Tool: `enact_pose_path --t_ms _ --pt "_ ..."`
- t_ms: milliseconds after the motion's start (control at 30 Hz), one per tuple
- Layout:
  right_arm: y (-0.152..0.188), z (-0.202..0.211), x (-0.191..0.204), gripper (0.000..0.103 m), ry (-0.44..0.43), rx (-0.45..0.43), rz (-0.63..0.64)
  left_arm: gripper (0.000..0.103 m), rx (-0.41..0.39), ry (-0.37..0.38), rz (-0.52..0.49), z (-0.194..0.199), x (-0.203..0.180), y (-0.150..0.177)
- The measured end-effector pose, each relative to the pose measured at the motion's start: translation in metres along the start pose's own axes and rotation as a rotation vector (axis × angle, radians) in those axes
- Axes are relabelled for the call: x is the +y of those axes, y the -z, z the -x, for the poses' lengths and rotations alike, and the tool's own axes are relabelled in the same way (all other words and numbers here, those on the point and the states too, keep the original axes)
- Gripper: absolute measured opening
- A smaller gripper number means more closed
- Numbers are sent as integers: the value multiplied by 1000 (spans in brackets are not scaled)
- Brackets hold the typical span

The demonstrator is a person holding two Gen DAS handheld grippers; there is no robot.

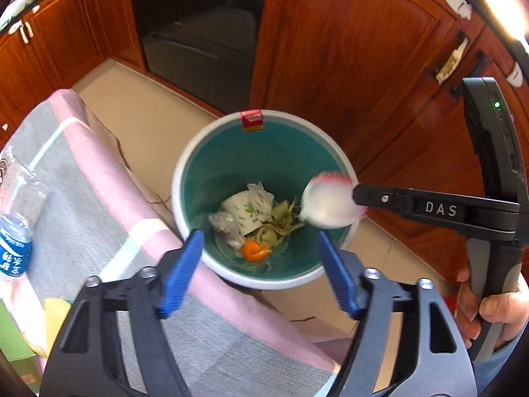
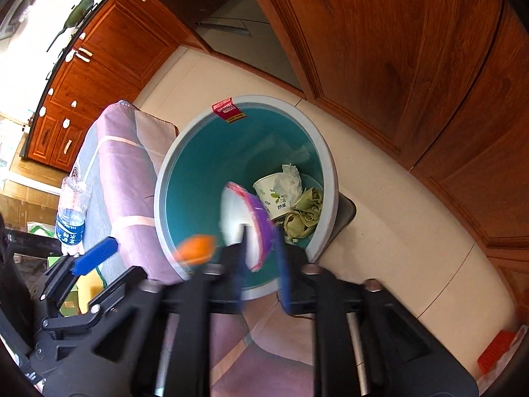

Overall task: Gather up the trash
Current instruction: 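Carry peel and lid over the bin and open both tools, then move both tools back over the table toward the paper towel and wrapper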

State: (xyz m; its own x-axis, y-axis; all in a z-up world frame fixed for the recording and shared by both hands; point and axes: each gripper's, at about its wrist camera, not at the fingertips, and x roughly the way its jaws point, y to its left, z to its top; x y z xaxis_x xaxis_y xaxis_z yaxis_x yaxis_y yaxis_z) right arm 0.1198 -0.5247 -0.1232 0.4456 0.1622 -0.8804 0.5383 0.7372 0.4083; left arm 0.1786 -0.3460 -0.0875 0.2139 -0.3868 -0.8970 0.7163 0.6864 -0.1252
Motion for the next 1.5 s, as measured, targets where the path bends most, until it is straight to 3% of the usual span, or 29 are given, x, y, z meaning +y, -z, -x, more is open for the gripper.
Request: enact_pose_path --t_ms 33,100,167,300,667,1100,1500 --pt "0 0 1 60 1 -3 -2 85 0 -1 6 2 2 0" --pt "2 1 5 67 2 -14 1 97 1 -12 21 5 6 3" --pt "2 0 7 79 9 -6 -1 98 10 -10 34 9 9 6" --pt "5 1 11 83 20 8 -20 98 26 -19 52 20 15 16" --pt "30 19 39 86 18 8 -3 99 -9 -38 113 63 37 53" --pt "79 37 108 87 3 15 104 99 -98 -76 201 129 78 111" --pt "134 26 197 87 13 78 261 99 -137 -133 365 179 148 207"
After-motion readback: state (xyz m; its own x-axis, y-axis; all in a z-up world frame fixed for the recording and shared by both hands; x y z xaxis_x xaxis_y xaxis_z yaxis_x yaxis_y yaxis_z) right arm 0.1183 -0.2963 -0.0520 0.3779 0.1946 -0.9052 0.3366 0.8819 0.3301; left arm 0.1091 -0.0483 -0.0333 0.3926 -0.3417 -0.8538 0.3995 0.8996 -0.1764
